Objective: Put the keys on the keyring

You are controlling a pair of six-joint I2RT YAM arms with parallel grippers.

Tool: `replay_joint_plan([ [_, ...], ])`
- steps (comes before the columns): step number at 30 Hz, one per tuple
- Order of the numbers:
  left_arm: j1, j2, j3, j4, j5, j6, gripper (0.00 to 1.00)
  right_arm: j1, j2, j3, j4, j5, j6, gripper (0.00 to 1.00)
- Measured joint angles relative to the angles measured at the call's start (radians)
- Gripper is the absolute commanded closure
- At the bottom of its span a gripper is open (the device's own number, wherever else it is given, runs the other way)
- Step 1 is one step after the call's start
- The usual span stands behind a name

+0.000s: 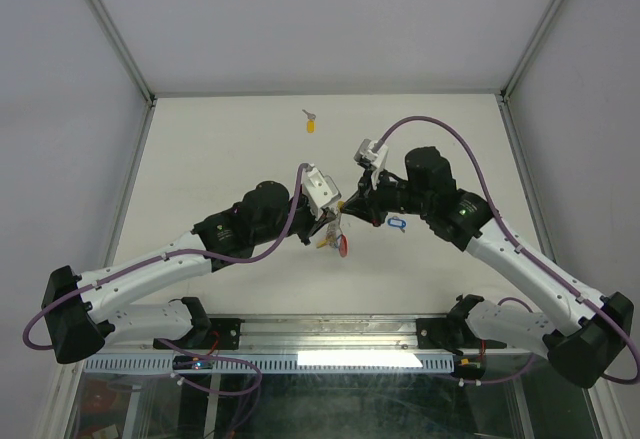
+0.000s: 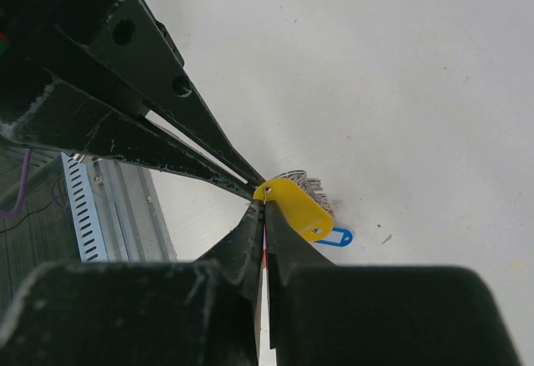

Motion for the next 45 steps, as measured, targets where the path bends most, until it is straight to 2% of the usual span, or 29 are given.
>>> replay_joint_plan([
  [34, 0.000, 0.000, 0.000, -0.002, 0.000, 0.000, 1.00, 0.002, 0.000, -0.013, -0.016, 0.069, 0.043, 1.00],
  [45, 0.000, 0.000, 0.000, -0.005, 0.000, 0.000, 1.00, 0.002, 0.021, -0.013, -0.016, 0.093, 0.064, 0.93],
])
